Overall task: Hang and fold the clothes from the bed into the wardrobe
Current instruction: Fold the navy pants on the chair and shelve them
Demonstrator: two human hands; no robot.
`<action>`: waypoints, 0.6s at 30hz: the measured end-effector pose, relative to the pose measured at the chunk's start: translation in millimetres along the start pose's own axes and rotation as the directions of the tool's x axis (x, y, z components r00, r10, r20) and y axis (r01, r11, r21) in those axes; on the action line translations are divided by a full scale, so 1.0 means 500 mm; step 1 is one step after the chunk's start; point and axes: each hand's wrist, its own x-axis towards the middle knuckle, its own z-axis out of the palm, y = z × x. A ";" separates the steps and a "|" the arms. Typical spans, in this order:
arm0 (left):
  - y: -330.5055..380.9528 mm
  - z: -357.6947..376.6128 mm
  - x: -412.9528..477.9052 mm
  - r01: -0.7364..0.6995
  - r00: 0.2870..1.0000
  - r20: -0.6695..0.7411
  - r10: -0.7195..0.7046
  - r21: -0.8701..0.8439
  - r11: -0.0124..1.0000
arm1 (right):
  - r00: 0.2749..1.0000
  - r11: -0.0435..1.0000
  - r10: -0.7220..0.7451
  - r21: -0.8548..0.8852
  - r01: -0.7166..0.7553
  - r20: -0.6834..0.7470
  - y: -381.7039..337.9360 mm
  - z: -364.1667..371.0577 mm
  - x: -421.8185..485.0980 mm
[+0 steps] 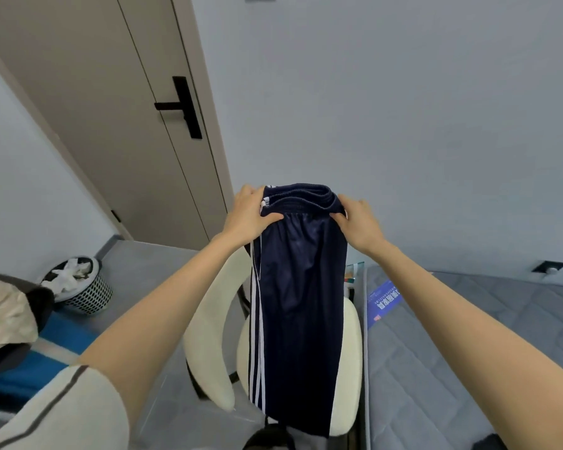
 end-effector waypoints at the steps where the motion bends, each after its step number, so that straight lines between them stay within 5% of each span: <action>1: -0.015 0.010 0.031 0.030 0.999 -0.011 -0.030 0.038 0.999 | 1.000 1.000 0.020 -0.020 -0.021 -0.010 0.010 0.009 0.026; 4: -0.060 0.040 0.132 0.054 0.998 0.026 -0.056 0.045 0.997 | 0.997 0.997 0.073 -0.018 -0.074 -0.010 0.031 0.034 0.105; 8: -0.102 0.074 0.269 0.048 0.993 0.106 -0.046 -0.011 0.999 | 0.973 0.955 0.227 0.189 -0.229 0.036 0.050 0.066 0.218; 18: -0.147 0.165 0.483 0.143 0.986 0.132 -0.105 -0.325 0.935 | 0.944 0.942 0.316 0.154 -0.299 -0.098 0.137 0.118 0.413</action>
